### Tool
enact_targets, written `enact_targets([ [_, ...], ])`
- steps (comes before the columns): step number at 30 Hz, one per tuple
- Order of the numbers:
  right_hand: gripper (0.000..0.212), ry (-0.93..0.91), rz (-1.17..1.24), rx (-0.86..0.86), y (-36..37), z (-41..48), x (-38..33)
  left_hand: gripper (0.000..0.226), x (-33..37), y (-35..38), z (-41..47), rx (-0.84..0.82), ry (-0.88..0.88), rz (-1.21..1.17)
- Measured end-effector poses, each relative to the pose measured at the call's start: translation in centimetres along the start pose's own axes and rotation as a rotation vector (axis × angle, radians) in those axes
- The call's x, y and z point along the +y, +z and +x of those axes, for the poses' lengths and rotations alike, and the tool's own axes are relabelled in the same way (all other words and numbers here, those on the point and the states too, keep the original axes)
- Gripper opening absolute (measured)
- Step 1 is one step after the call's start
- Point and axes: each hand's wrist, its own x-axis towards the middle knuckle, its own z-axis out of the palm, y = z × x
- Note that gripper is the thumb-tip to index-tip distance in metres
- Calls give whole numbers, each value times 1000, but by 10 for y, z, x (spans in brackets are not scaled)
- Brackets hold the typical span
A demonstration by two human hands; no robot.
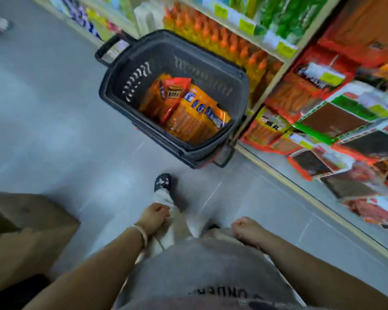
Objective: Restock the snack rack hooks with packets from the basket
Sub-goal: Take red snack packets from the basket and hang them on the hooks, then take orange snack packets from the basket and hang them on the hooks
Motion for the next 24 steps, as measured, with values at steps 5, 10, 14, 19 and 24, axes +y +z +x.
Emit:
enact_targets([
  [5, 11, -25, 233, 24, -9, 44, -115, 17, 23, -77, 34, 20, -27, 22],
  [10, 8, -151, 463, 105, -18, 86, -246, 18, 90, -162, 81, 50, 34, -7],
  [14, 5, -190, 631, 172, -32, 129, -315, 25, 154, -207, 117, 27, 157, 31],
  [19, 5, -72, 741, 238, -49, 202, -361, 16, 231, -219, 168, -27, 283, -52],
  [24, 15, 10, 648, 343, -56, 290, -386, 15, 280, -205, 239, -58, 342, -39],
])
